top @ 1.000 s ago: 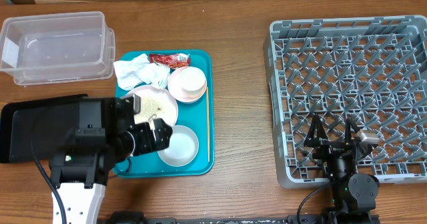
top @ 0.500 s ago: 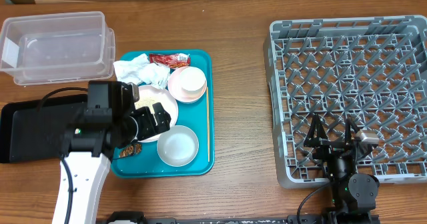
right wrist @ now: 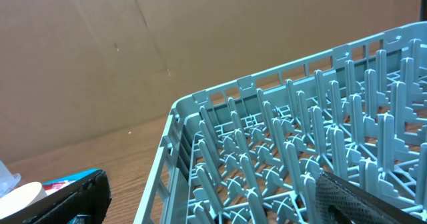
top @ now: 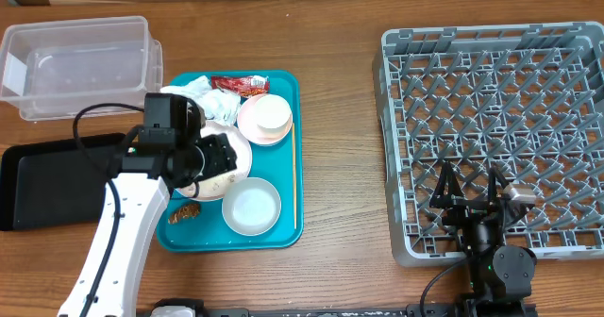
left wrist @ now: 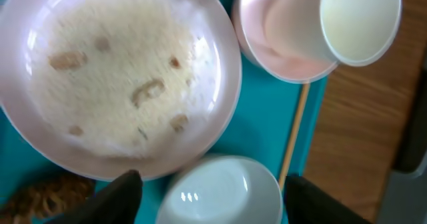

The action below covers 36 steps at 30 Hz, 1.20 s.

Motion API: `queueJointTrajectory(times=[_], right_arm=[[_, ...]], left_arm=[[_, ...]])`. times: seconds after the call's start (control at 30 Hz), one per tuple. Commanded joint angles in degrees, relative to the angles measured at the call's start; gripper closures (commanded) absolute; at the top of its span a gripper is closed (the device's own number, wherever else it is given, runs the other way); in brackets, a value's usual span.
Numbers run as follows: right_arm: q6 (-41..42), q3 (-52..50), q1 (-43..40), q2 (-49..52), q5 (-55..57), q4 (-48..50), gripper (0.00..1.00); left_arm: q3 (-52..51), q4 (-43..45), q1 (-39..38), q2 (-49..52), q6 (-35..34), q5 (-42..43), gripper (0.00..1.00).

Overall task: Sort waste into correct bins and load items into the dishwasher
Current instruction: 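Move the left gripper over the tray toward the white tissue, then grasp the crumpled white tissue with the left gripper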

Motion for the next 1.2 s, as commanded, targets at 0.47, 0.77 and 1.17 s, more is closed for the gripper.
queueJointTrajectory(times=[0.47,0.77,1.17], right_arm=[[-0.2,-0.6,-0.2,-0.6,-0.1,0.2,0.00],[-0.2,-0.6,-0.2,-0.6,-0.1,0.2,0.00],[-0.2,-0.6,-0.2,-0.6,-0.1,0.2,0.00]], left_arm=[[1.4,12.2,-8.6,5.7,1.3,-13.6,0.30],[1.4,21.7,-8.7,5.7,-0.7,-24.9,0.15],[25.0,2.8,-1.9,16.1,0.5,-14.3,0.00]])
